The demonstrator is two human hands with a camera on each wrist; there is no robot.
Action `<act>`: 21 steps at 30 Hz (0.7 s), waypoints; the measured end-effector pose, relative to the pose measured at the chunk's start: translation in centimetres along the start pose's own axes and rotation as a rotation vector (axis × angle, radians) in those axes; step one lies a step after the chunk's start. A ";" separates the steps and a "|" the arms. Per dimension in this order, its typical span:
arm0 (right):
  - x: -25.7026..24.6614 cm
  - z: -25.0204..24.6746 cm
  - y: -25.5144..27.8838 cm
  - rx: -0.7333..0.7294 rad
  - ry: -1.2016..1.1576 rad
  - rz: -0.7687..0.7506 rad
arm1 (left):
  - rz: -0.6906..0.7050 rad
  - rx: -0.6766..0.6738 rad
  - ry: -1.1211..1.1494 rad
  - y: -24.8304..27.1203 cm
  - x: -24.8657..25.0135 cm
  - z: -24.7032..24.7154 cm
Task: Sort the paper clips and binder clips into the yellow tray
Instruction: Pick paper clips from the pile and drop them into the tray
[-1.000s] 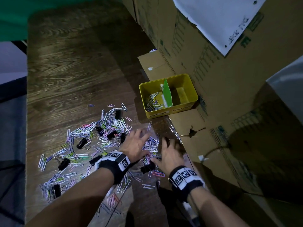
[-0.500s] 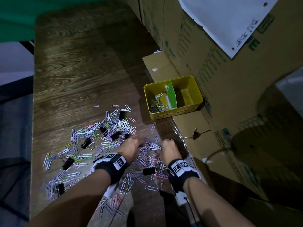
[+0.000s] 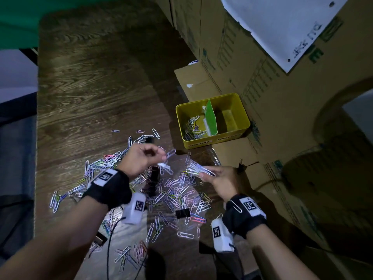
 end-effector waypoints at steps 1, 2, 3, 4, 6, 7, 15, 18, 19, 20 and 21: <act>-0.8 -0.2 0.2 0.005 -0.057 -0.035 | 0.028 0.014 0.019 -0.5 1.3 -0.1; -1.7 -0.4 0.4 0.003 -0.108 -0.077 | 0.058 0.025 0.041 -1.2 2.8 -0.1; -2.6 -0.6 0.5 0.005 -0.144 -0.111 | 0.088 0.038 0.069 -1.9 4.3 0.0; -3.6 -0.7 0.7 0.008 -0.174 -0.141 | 0.123 0.055 0.089 -2.8 5.7 0.1; -5.8 -1.2 0.8 0.018 -0.218 -0.204 | 0.191 0.103 0.076 -4.9 7.8 0.5; -6.8 -1.5 0.7 0.027 -0.243 -0.229 | 0.214 0.123 0.041 -6.0 8.4 0.9; -14.3 -3.3 -1.3 0.132 -0.231 -0.389 | 0.203 -0.028 -0.667 -10.7 8.1 6.9; -15.2 -3.2 -3.6 0.161 -0.114 -0.371 | 0.196 -0.084 -0.699 -10.5 7.4 7.1; -15.2 -3.1 -4.6 0.170 -0.070 -0.360 | 0.218 -0.065 -0.680 -10.1 7.5 7.0; -15.1 -2.9 -5.7 0.185 -0.017 -0.347 | 0.237 -0.037 -0.645 -9.7 7.6 6.7; -15.0 -2.6 -6.7 0.199 0.051 -0.339 | 0.252 0.004 -0.591 -9.1 7.6 6.3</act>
Point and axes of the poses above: each hand's wrist, its own y-axis away from the middle knuckle, its own z-axis out of the palm, x = y × z, the point moved 7 cm from there along -y, towards the middle knuckle, and after that the axes turned 1 degree about z, right-handed, at the moved point
